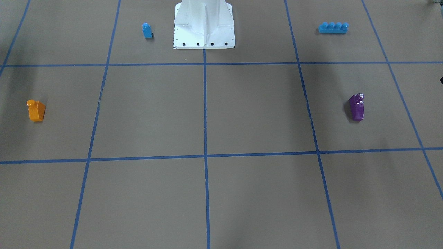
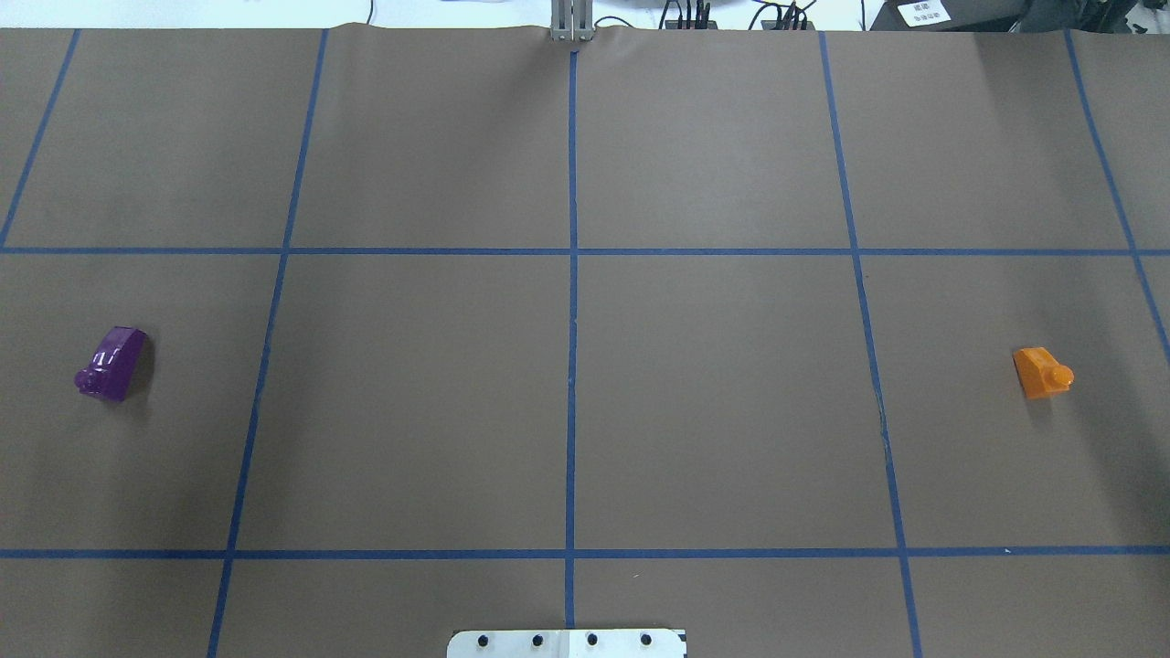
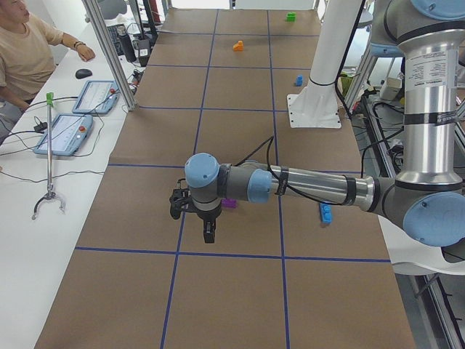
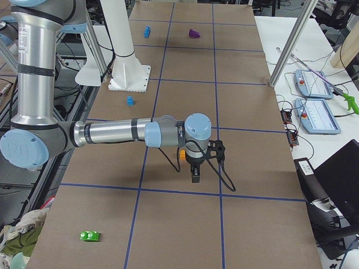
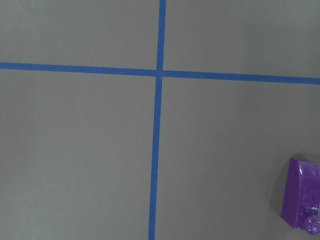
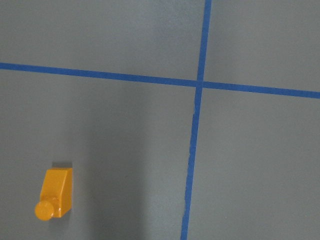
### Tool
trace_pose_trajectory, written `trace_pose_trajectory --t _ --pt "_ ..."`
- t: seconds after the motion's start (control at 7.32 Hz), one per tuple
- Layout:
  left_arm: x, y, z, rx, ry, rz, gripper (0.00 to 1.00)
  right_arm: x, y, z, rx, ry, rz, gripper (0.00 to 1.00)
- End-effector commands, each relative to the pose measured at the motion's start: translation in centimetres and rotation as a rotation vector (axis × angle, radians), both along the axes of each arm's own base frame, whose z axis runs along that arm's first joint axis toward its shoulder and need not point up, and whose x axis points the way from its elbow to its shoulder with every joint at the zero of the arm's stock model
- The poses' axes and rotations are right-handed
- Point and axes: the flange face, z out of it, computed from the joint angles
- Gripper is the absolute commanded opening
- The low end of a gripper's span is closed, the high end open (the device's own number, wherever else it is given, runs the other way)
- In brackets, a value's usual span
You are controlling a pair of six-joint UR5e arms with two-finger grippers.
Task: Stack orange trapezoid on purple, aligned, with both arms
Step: 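Reach the left gripper down toward the purple trapezoid block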
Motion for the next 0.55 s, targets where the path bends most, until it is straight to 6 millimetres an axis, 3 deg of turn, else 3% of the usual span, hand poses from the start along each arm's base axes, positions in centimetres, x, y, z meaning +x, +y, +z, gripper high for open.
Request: trace_pose_trajectory --t 0.0,0.27,0.41 --pt "0.0 0.4 -0.7 0.025 -0.008 -0.008 1.00 0.0 0.7 0.0 -0.001 -0.011 -0.002 1.00" --pt "0.2 0.5 -0.3 0.022 -0.010 0.000 1.00 0.0 0.9 0.2 -0.003 -0.006 -0.002 1.00" --pt "1.6 0.3 -0.7 0.039 -0.006 0.029 1.00 0.0 0.9 0.7 -0.015 -0.004 -0.002 1.00"
